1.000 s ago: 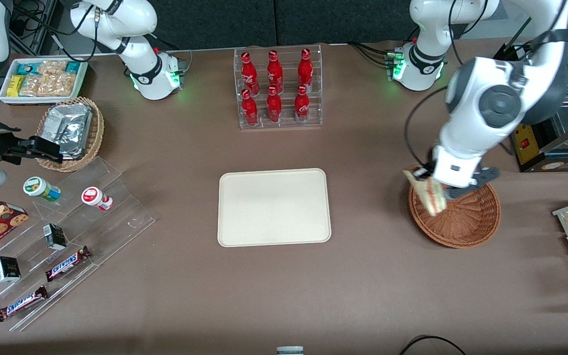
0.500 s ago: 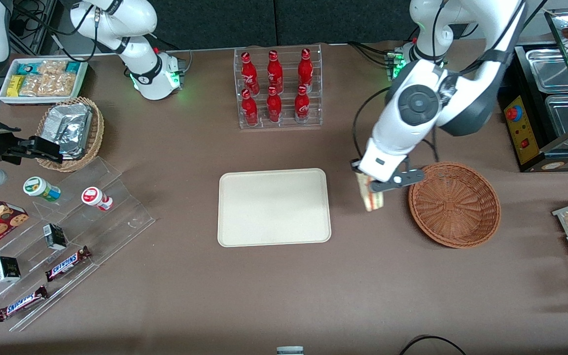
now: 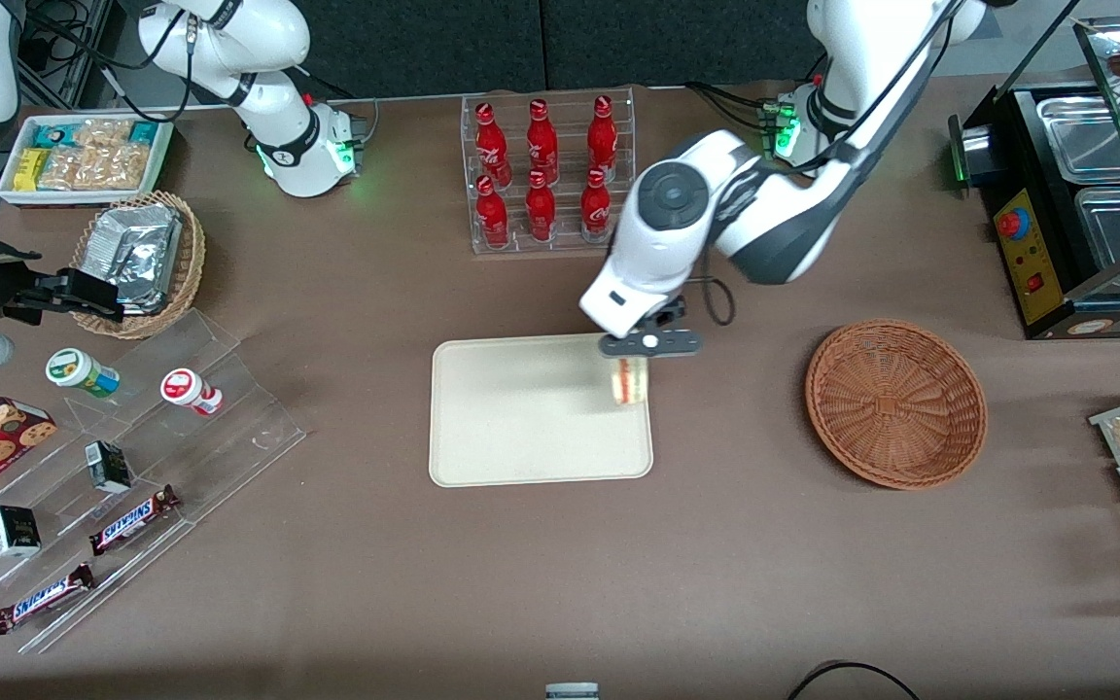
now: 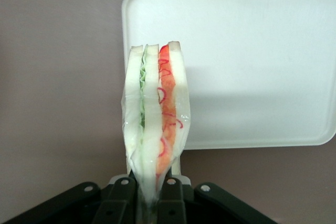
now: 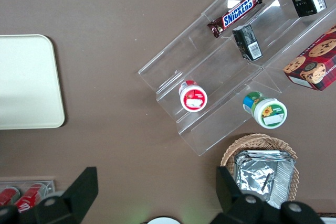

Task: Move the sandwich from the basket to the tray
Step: 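Carry the sandwich with the left gripper over the cream tray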

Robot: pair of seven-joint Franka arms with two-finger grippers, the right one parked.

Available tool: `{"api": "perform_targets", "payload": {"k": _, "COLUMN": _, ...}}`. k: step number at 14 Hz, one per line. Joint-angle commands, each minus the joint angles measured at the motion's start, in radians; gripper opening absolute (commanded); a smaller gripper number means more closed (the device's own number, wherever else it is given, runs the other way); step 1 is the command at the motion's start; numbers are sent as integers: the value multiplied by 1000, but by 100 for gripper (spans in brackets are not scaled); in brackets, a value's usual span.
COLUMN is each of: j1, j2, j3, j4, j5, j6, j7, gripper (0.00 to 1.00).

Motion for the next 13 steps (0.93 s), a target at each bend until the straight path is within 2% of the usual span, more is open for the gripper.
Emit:
{"api": "perform_targets", "payload": {"k": 1, "j1": -40, "j2": 83, "j3": 1, "j4": 51, "j5": 70, "j6": -2, "j7": -50, "gripper": 13}}
{"api": "perform_targets", "payload": {"k": 5, "j1": -64, "j2": 191, "j3": 1, "j4": 123, "j5": 168, "j6": 21, "j7": -111, "gripper": 13}}
{"api": "perform_targets", "payload": {"k": 8, "j1": -80, "j2": 254, "j3": 4, "j4": 183, "j5": 214, "j6": 21, "j7": -142, "gripper": 13}}
{"api": "perform_targets", "payload": {"k": 13, "j1": -107, "j2": 323, "j3": 6, "j4": 190, "j5": 303, "j6": 95, "j7": -215, "gripper": 15}}
